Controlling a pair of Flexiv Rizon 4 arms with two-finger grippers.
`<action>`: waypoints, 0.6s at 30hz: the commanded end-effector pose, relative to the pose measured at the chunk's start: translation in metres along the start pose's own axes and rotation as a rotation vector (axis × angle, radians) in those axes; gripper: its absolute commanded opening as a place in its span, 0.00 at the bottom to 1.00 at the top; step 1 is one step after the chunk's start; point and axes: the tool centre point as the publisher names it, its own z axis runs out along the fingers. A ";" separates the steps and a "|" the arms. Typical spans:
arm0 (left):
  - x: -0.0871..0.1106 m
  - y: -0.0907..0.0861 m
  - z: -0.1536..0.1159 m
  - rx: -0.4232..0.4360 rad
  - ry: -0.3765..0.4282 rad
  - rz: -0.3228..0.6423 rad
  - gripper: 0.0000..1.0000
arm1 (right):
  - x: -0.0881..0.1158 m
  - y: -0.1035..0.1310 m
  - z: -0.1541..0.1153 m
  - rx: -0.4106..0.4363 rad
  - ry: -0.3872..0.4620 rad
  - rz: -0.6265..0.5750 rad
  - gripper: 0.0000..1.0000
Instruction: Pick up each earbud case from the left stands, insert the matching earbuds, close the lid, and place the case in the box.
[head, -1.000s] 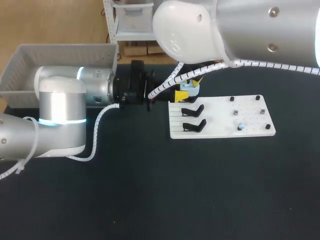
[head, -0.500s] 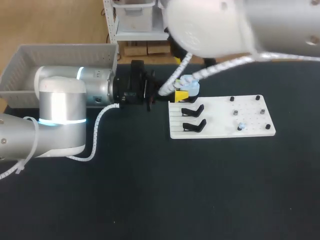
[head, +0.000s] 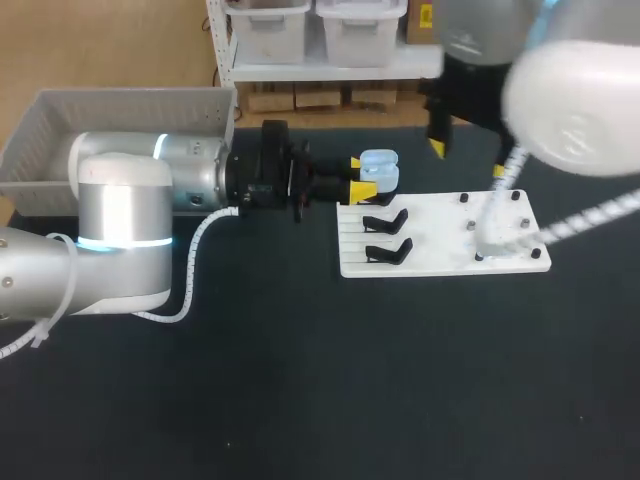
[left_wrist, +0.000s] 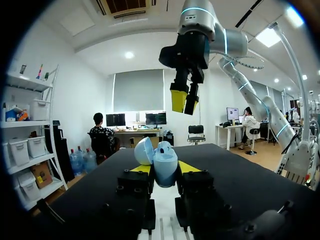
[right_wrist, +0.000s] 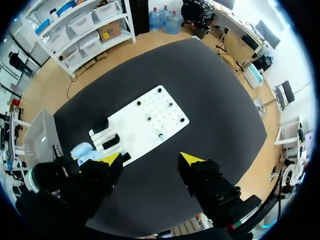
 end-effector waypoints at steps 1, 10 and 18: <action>0.001 -0.001 0.000 -0.005 -0.001 0.003 0.00 | 0.003 -0.028 0.012 -0.210 -0.004 -0.047 0.69; 0.001 -0.001 0.000 -0.005 -0.001 0.003 0.00 | 0.002 -0.033 0.057 -0.172 -0.006 -0.196 0.58; 0.001 -0.001 0.000 -0.005 -0.001 0.003 0.00 | 0.010 -0.033 0.102 -0.128 0.039 -0.270 0.51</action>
